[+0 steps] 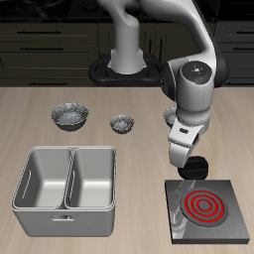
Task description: Turn off the flat stove
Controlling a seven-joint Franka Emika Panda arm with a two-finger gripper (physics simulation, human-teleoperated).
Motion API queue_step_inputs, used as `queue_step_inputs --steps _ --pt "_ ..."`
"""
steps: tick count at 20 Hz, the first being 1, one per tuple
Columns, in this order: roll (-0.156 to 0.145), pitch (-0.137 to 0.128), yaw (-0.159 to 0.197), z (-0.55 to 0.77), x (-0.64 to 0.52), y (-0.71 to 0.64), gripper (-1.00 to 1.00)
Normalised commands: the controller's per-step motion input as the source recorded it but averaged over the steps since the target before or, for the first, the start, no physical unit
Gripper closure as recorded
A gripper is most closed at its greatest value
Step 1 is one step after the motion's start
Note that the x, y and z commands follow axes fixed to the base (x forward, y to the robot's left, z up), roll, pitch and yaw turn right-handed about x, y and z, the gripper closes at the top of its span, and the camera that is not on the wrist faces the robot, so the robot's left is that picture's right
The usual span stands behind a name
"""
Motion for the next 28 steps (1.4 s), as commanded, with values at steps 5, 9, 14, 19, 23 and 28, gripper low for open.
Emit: queue_step_inputs --steps 5,9,14,19,23,28 --pt "0.005 0.013 0.018 -0.12 -0.03 0.04 -1.0" --pt "0.007 0.013 0.031 -0.12 0.01 0.03 -1.0" --pt "-0.001 0.01 0.004 -0.07 0.01 -0.01 -1.0" --pt "0.002 0.012 0.006 -0.1 -0.01 0.01 -1.0" --pt "0.004 0.034 0.032 -0.26 -0.07 0.0 -1.0" --pt "0.001 0.035 0.031 -0.2 -0.07 -0.01 -1.0"
